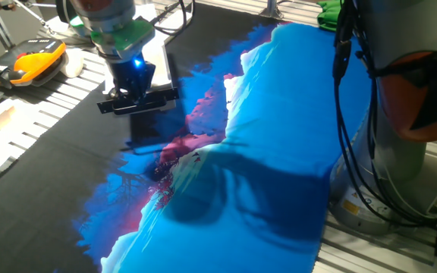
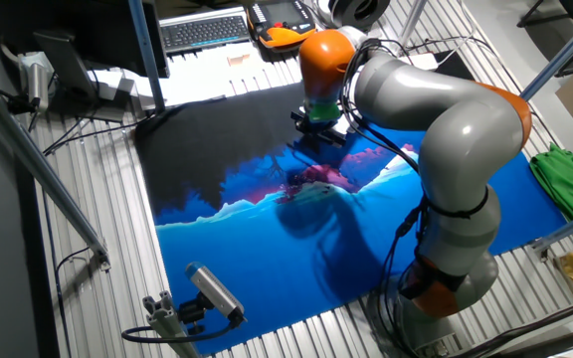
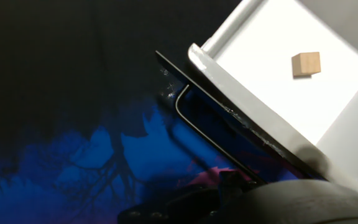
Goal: Use the gripper to push and close the drawer
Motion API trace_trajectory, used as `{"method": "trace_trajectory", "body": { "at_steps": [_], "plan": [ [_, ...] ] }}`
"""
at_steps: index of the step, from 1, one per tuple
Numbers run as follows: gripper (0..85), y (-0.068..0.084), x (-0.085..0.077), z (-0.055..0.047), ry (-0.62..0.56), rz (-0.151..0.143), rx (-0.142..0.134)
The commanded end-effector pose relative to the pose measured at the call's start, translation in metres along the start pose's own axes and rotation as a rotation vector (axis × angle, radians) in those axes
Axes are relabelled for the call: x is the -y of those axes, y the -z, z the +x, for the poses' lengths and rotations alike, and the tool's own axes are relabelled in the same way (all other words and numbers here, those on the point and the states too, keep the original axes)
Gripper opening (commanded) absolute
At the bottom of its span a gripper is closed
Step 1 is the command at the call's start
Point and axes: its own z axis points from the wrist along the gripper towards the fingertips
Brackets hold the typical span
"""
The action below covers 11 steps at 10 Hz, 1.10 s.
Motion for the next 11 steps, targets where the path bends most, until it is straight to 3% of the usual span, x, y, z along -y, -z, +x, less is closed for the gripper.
{"method": "trace_trajectory", "body": {
  "at_steps": [1, 11],
  "plan": [
    [0.0, -0.002, 0.0, -0.001, 0.0, -0.005, -0.001],
    [0.0, -0.018, -0.003, -0.006, -0.008, -0.01, 0.013]
  ]
}}
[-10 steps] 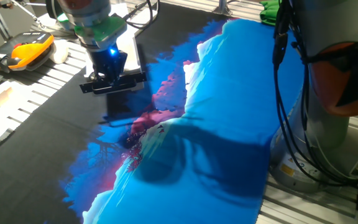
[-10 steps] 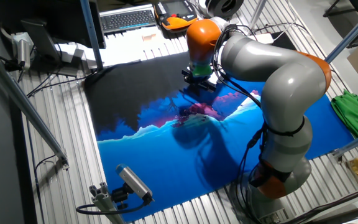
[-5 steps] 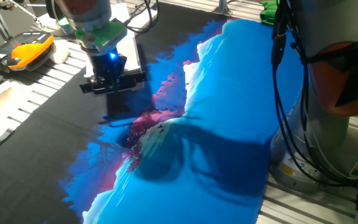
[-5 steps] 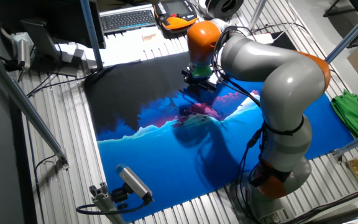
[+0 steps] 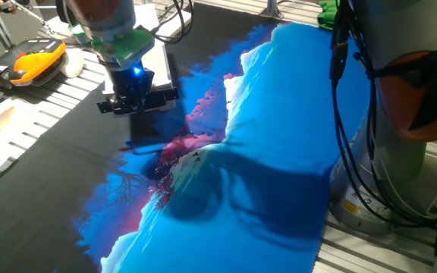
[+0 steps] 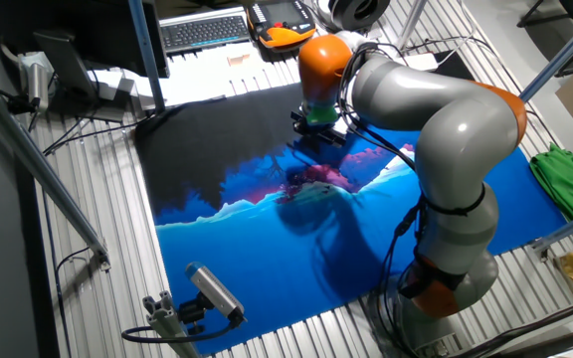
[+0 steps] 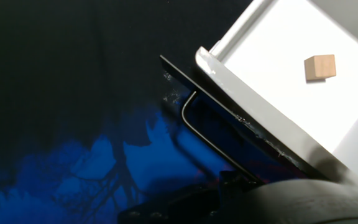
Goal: Use the gripper to push and close the drawer
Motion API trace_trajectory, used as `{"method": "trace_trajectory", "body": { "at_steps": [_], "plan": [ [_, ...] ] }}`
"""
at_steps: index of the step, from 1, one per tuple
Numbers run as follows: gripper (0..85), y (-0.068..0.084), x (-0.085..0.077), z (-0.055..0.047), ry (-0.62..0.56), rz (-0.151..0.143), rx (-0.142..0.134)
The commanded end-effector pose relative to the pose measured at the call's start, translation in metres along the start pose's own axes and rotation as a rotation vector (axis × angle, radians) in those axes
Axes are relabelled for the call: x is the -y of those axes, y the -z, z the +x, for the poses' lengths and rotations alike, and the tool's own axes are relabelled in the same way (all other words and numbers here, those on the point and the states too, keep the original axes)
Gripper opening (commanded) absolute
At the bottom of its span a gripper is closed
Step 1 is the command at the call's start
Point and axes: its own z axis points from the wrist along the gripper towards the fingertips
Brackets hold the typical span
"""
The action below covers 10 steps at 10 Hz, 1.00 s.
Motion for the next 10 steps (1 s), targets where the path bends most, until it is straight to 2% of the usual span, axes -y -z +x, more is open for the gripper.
{"method": "trace_trajectory", "body": {
  "at_steps": [1, 5, 8, 9, 10],
  "plan": [
    [0.0, 0.0, -0.0001, 0.0, -0.001, -0.003, 0.001],
    [0.0, 0.0002, 0.0001, -0.0002, -0.004, 0.007, -0.002],
    [0.0, 0.0015, -0.0009, 0.0006, -0.01, 0.006, -0.029],
    [0.0, 0.0022, -0.001, 0.0008, -0.015, -0.006, -0.039],
    [0.0, 0.0031, -0.0012, 0.0015, -0.005, 0.004, -0.042]
  ]
}}
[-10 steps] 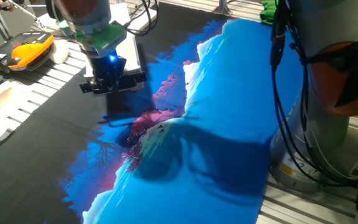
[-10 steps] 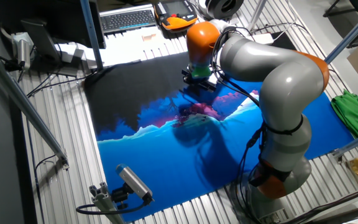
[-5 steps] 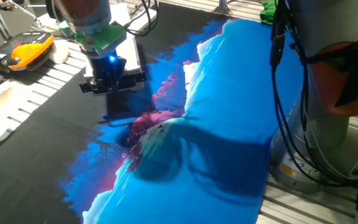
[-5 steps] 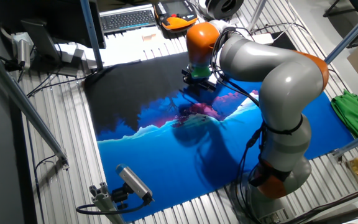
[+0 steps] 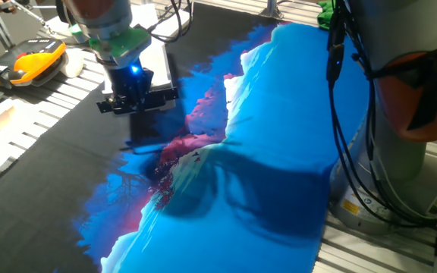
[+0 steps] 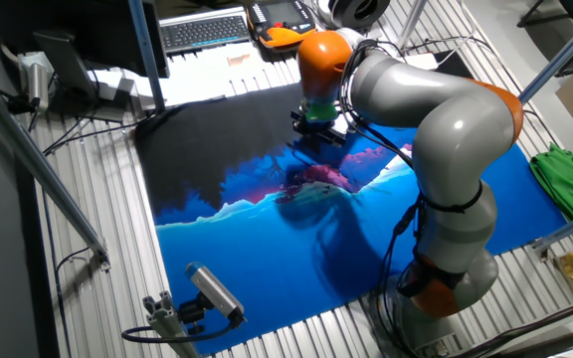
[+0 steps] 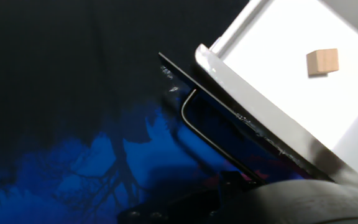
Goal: Use the gripper to push and close the drawer
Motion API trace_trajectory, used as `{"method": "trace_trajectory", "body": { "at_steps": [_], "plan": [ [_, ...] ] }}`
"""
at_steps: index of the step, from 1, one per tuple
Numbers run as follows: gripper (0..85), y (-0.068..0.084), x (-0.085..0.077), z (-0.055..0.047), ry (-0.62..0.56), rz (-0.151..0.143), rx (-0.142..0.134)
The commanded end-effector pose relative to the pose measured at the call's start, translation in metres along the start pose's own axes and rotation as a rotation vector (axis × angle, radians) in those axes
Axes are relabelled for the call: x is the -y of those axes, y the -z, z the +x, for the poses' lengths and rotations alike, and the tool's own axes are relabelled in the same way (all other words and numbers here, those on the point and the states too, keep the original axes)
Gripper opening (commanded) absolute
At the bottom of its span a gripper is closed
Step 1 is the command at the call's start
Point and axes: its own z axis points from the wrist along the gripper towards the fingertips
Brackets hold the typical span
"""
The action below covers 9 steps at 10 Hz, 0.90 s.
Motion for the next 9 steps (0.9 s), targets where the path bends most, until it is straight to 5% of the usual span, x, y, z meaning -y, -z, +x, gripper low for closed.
{"method": "trace_trajectory", "body": {
  "at_steps": [1, 5, 6, 9],
  "plan": [
    [0.0, 0.002, 0.0, 0.001, 0.002, 0.012, 0.002],
    [0.0, 0.006, -0.017, 0.018, 0.0, 0.062, 0.027],
    [0.0, 0.005, -0.021, 0.022, -0.003, 0.056, 0.014],
    [0.0, 0.008, -0.007, 0.013, 0.022, 0.04, -0.011]
  ]
}}
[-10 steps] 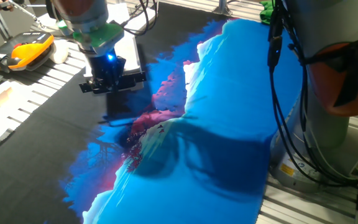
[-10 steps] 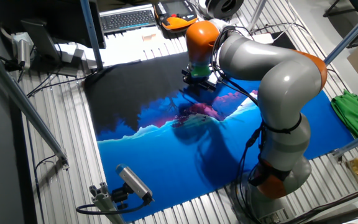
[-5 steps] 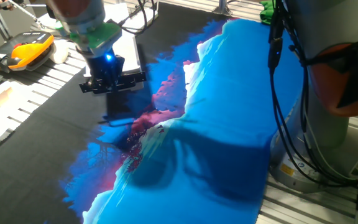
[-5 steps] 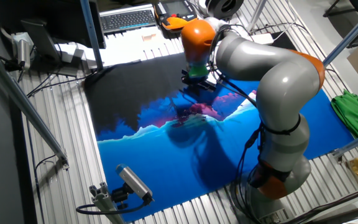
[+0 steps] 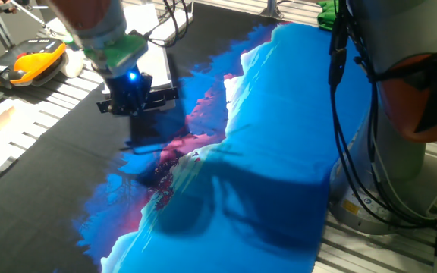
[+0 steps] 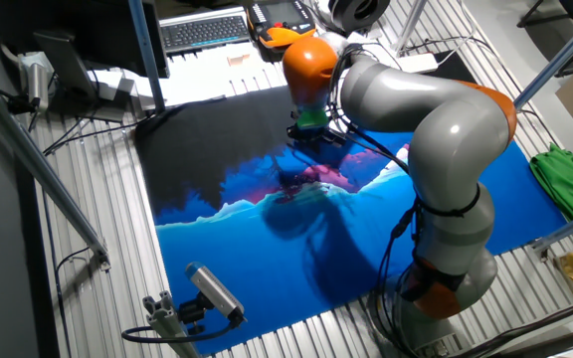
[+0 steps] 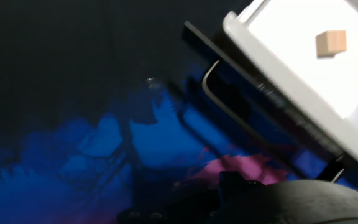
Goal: Use the gripper to push and close the drawer
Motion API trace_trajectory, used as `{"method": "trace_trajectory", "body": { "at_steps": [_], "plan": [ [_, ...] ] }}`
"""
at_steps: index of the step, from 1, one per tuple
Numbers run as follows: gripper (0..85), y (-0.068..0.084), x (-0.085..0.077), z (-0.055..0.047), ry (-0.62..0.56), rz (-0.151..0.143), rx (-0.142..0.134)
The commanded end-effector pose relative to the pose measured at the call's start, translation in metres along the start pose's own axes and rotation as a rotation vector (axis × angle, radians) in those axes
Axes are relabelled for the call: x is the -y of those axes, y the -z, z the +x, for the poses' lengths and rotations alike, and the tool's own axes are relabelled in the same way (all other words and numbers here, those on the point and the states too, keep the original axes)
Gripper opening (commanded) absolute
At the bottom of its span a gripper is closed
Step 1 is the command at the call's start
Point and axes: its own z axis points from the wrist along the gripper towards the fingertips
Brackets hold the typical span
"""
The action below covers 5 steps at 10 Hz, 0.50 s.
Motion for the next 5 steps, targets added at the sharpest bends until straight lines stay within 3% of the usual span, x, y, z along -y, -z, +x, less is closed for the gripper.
{"method": "trace_trajectory", "body": {
  "at_steps": [1, 5],
  "plan": [
    [0.0, 0.0, 0.002, -0.002, 0.001, -0.001, -0.006],
    [0.0, -0.016, 0.004, -0.005, -0.01, -0.009, -0.012]
  ]
}}
